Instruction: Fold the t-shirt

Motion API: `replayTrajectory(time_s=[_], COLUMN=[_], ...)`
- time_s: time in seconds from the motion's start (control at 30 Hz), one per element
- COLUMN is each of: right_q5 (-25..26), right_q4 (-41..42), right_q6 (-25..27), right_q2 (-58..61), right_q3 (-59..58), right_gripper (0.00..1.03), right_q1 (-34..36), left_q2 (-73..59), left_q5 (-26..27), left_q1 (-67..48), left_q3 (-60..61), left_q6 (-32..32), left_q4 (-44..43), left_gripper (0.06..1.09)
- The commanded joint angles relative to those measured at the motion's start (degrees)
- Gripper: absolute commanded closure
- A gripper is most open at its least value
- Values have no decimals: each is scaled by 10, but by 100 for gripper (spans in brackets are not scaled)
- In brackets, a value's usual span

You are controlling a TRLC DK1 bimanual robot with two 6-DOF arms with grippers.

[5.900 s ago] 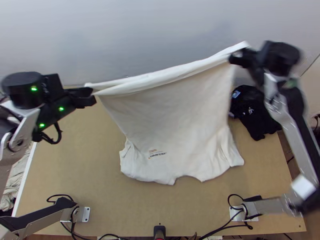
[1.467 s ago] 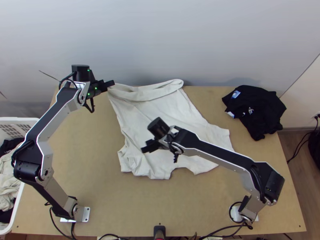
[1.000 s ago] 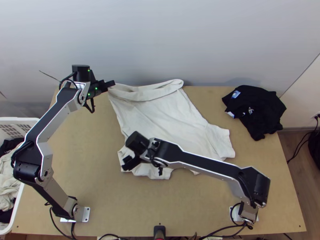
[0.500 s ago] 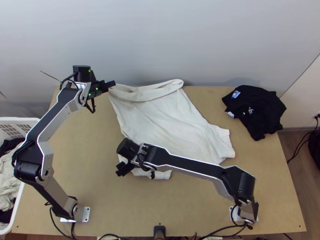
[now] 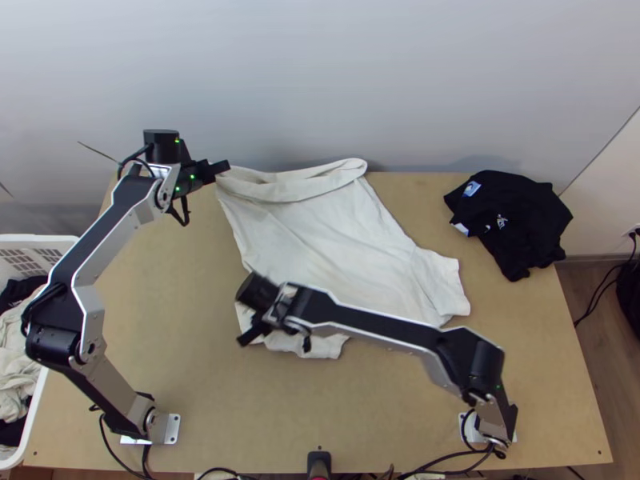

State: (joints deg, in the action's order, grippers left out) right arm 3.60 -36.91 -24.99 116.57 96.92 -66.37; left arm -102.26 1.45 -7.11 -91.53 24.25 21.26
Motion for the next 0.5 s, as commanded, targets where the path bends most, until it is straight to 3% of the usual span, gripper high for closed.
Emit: replayTrajectory(time_s=[0.0, 0.27, 0.47], right_q5=[29, 99, 151], right_q4=[-48, -114, -165], right_q6=[25, 71, 78], right_q2=[-72, -190, -231], right_q3=[11, 71, 150], right_gripper=[100, 100, 100], right_q1=[68, 168, 222], left_q2=[40, 98, 151], left_q5=[10, 6, 1], left_q1=[7, 26, 40], left_q3=[0, -45, -83], left_q6=[7, 9, 8], left_q4=[2, 14, 24], left_gripper=[105, 105, 105])
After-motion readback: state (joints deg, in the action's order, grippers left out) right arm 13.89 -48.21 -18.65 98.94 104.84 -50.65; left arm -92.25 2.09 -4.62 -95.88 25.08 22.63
